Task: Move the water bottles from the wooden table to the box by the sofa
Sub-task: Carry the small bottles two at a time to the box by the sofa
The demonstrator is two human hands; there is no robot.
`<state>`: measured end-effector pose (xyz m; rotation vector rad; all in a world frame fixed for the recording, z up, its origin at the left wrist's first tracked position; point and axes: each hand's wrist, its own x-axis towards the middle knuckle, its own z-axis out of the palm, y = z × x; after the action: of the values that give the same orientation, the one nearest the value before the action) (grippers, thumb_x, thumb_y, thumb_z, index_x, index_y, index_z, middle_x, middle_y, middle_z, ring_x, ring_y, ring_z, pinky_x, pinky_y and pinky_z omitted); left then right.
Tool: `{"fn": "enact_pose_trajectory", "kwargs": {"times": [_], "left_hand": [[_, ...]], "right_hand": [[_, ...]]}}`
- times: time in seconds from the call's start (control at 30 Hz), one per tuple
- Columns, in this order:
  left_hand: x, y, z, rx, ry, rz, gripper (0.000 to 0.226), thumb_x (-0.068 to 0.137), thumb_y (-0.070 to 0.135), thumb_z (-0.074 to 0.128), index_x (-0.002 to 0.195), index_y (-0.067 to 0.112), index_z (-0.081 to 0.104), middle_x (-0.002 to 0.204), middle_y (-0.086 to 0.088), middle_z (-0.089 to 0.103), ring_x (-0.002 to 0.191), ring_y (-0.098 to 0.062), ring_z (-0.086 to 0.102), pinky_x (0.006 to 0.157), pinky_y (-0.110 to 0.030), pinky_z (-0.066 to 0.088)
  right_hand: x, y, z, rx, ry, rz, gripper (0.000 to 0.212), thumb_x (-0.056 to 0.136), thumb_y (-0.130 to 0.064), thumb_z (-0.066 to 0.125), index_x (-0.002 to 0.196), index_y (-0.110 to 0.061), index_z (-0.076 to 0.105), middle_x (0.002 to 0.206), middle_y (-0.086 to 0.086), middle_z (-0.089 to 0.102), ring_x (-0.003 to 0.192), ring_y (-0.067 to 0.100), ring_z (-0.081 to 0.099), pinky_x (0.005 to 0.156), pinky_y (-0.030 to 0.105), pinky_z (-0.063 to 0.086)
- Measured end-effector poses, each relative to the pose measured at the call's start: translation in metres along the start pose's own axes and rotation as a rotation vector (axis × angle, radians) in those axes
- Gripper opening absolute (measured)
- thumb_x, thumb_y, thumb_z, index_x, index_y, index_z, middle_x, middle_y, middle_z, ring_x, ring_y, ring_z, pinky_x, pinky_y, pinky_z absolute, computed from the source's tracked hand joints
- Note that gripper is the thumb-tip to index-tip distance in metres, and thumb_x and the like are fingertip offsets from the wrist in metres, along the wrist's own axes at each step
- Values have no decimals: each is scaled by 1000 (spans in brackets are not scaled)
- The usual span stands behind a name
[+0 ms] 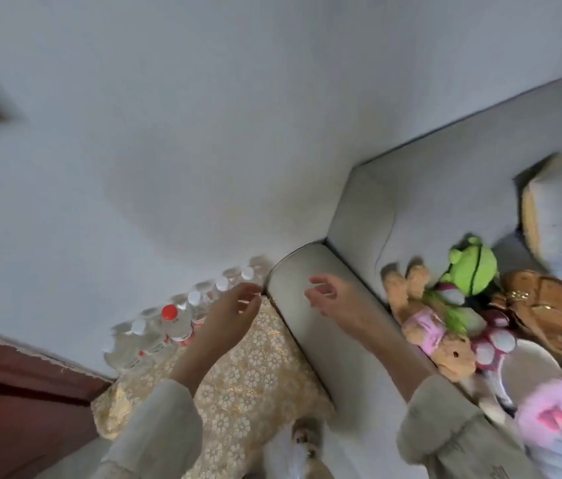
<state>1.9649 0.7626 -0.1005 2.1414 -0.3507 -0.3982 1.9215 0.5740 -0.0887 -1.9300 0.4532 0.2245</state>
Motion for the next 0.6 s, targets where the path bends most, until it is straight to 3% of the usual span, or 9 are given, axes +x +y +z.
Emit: {"fn": "enact_pose_trajectory", "kwargs": {"times": [0.2,0.33,0.4,0.47,0.53,0.6], "left_hand": [[-39,90,61,-47,-216,219,24,91,14,50,113,7,58,107,-9,66,92,-21,62,79,-25,49],[-80,150,135,-52,-436,394,21,90,9,50,108,4,58,108,-16,65,85,-22,60,65,-13,44],[-112,180,174,-61,-547,505,17,90,7,49,103,3,60,102,-15,64,91,-27,60,74,-20,45],[-153,206,214,-93,-646,576,15,89,6,50,99,4,62,93,-1,63,97,-26,61,84,-26,45],[-203,229,253,-86,-736,633,15,89,9,52,99,7,63,89,6,64,93,-19,63,79,-12,44],[-259,249,291,-71,-845,689,14,89,12,52,98,11,63,91,0,67,89,-16,65,72,-2,42]], "right_hand": [[-129,29,-67,153,347,39,18,86,-21,59,103,-20,55,100,9,62,87,23,63,82,41,50],[-235,64,-109,233,593,86,16,86,-16,59,102,-14,58,92,10,63,79,19,60,75,32,47],[-295,85,-126,273,721,107,16,86,-15,58,101,-14,60,92,11,63,80,19,59,77,32,47],[-359,108,-139,320,843,126,11,86,-15,59,94,-22,59,98,18,65,84,23,61,82,37,48],[-426,131,-148,360,968,151,12,86,-15,58,96,-21,59,102,21,65,85,25,63,86,42,50],[-495,156,-154,414,1078,171,13,87,-13,57,100,-14,59,96,19,65,81,22,62,84,41,51]]}}
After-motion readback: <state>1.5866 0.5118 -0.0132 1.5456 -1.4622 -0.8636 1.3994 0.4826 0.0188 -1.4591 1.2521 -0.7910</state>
